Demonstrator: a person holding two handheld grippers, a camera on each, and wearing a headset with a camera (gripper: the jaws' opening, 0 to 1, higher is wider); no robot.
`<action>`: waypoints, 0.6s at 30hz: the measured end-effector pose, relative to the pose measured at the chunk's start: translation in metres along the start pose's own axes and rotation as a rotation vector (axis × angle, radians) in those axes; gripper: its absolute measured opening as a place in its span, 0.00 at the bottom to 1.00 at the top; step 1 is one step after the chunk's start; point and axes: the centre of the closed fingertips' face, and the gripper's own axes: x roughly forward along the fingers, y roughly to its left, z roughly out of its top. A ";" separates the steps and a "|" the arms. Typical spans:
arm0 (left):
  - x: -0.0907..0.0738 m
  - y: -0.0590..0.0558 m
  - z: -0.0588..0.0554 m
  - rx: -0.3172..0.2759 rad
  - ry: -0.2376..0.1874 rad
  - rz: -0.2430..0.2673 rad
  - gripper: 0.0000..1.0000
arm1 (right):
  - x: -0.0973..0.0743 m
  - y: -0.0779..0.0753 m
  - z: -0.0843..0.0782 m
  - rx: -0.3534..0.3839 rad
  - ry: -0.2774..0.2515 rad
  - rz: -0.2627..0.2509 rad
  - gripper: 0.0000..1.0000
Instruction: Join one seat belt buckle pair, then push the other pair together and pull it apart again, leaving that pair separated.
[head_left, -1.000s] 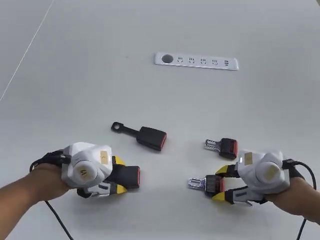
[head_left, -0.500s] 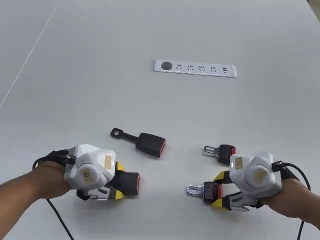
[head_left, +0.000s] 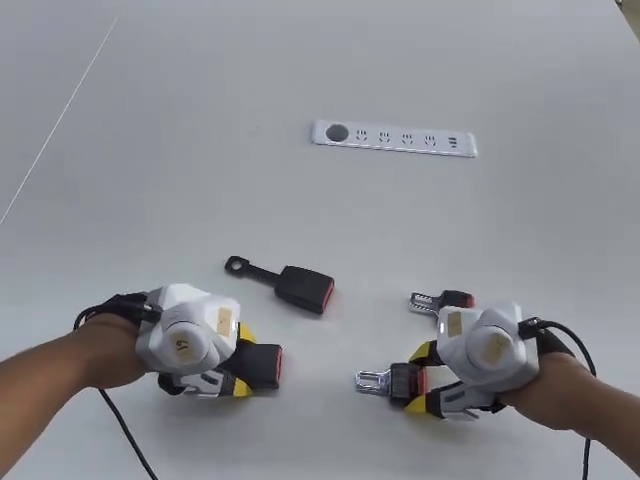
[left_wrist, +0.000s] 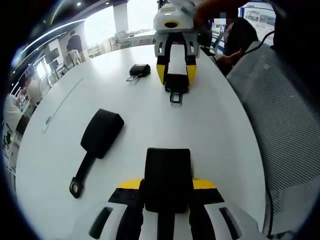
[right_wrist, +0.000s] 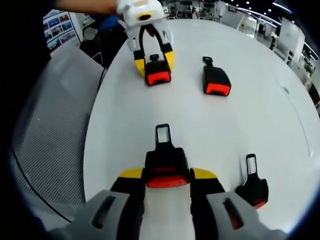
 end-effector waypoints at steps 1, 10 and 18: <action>0.000 0.000 0.000 0.001 0.000 -0.001 0.36 | 0.001 -0.001 0.002 0.002 -0.004 0.000 0.35; 0.000 -0.001 0.001 0.013 0.006 -0.012 0.36 | 0.014 0.001 0.026 -0.005 -0.047 0.016 0.35; 0.000 0.000 0.000 0.019 0.010 -0.017 0.36 | 0.024 0.002 0.043 -0.010 -0.076 0.027 0.35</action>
